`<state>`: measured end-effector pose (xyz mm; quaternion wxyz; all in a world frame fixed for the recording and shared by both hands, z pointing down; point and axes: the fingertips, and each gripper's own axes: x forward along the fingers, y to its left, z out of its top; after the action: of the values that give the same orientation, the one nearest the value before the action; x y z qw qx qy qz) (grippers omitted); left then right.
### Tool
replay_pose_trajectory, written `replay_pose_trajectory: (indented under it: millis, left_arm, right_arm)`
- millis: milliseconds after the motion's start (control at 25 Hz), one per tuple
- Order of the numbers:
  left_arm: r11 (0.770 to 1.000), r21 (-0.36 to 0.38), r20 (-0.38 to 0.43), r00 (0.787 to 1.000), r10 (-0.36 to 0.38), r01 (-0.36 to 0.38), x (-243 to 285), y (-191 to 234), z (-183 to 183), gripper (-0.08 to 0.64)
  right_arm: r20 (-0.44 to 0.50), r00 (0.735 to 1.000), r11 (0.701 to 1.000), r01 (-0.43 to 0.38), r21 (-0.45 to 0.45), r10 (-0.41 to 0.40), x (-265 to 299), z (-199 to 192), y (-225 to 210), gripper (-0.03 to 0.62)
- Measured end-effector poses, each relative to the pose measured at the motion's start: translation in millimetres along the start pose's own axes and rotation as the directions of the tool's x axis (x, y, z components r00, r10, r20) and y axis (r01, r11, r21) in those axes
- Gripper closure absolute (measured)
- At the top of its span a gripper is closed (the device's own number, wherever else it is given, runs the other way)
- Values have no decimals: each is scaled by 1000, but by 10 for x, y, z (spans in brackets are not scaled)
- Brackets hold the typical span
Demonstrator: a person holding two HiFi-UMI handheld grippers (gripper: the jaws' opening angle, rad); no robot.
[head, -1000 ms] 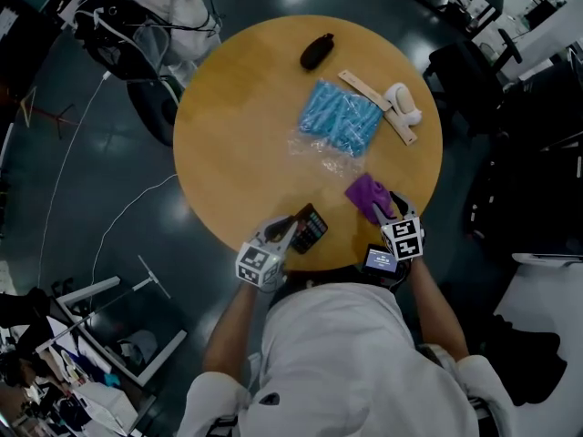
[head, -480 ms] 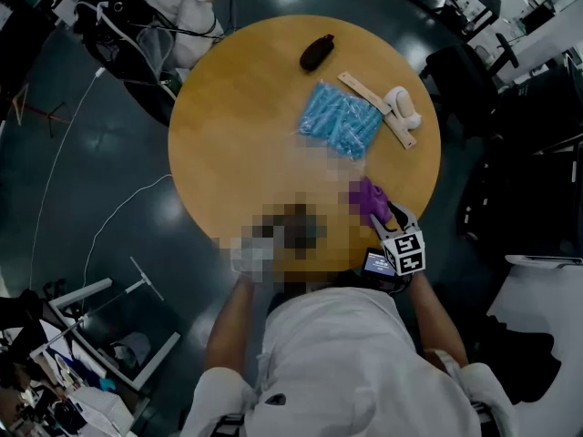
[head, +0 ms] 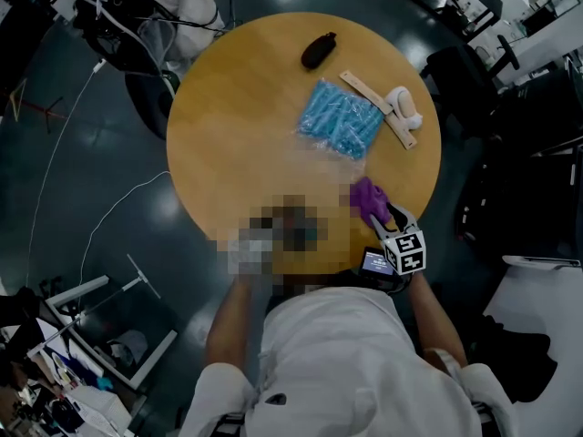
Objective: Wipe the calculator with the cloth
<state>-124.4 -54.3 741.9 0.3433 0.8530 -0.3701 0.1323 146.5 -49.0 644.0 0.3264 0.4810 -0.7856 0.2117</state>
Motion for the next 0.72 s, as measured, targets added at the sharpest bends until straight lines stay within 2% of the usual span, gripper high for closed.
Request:
replay_pose_trajectory:
  millis: [120, 280, 520, 640, 720]
  left_arm:
    - [1000, -7, -20, 1000, 22, -22, -1, 50, -51, 497]
    - [998, 21, -31, 998, 56, -55, -7, 69, -29, 494]
    - [994, 1, 39, 993, 110, -110, -196, 166, 210, 489]
    - [980, 63, 104, 977, 184, -191, -423, 161, 520, 489]
    - [954, 121, 188, 950, 251, -276, -646, 60, 864, 489]
  right_arm:
    - [2, 1000, 1000, -7, 3, 7, 2, 2, 14, 376]
    - [14, 1000, 1000, -10, 13, 10, 4, 15, 29, 376]
    - [56, 998, 999, -18, 30, 16, -15, 91, 79, 376]
    - [124, 992, 999, -7, 47, 1, -98, 249, 108, 390]
    - [192, 981, 998, 2, 70, -15, -196, 426, 131, 422]
